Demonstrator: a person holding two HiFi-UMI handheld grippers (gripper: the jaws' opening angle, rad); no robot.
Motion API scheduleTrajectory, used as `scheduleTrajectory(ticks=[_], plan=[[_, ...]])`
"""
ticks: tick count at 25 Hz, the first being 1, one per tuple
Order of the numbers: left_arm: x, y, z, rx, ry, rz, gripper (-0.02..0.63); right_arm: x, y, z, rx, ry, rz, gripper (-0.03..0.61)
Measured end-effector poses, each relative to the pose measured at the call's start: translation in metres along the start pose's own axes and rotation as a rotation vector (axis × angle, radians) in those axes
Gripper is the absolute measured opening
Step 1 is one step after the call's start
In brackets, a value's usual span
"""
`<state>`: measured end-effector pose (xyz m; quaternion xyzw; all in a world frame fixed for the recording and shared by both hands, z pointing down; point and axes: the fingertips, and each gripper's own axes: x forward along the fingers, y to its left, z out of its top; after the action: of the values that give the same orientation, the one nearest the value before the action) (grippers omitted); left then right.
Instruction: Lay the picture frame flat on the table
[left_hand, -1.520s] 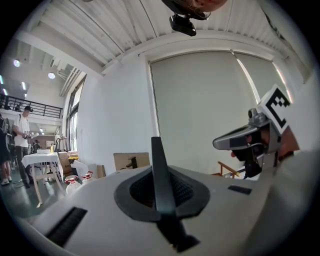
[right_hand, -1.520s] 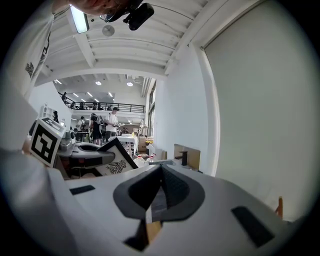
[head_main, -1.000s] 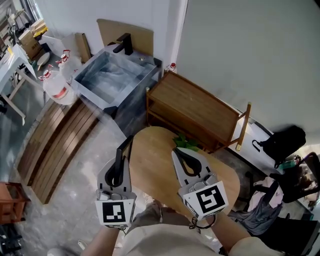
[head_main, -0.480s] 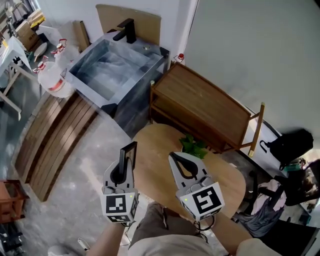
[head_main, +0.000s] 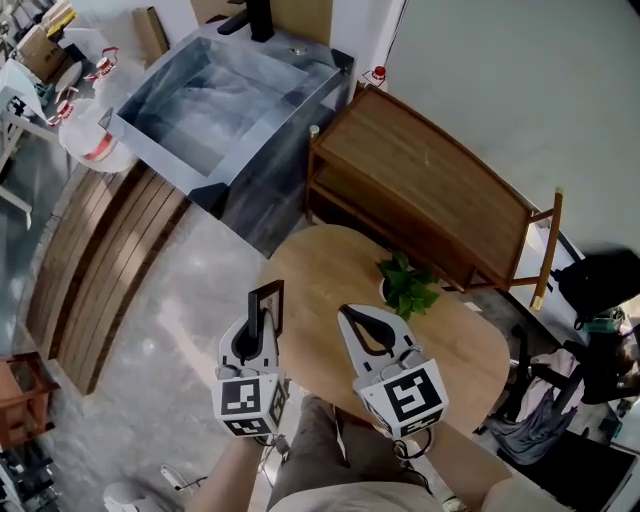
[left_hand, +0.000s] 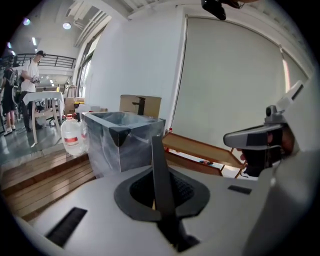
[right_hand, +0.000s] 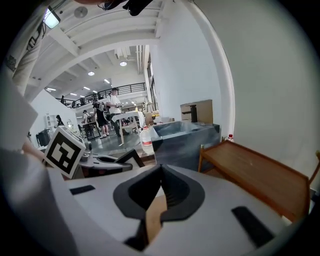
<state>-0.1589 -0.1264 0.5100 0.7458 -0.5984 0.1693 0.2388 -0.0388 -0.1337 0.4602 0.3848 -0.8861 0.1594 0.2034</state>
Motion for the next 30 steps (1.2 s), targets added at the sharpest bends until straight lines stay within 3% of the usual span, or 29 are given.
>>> scheduleTrajectory(ticks=[14, 30], plan=[[0.084, 0.013, -0.128, -0.088, 0.170, -0.022, 0.026, 0.082, -0.001, -0.112, 0.046, 0.134, 0.063, -0.003], [0.137, 0.038, -0.231, -0.182, 0.311, -0.041, 0.026, 0.119, -0.007, -0.192, 0.150, 0.232, 0.057, -0.003]])
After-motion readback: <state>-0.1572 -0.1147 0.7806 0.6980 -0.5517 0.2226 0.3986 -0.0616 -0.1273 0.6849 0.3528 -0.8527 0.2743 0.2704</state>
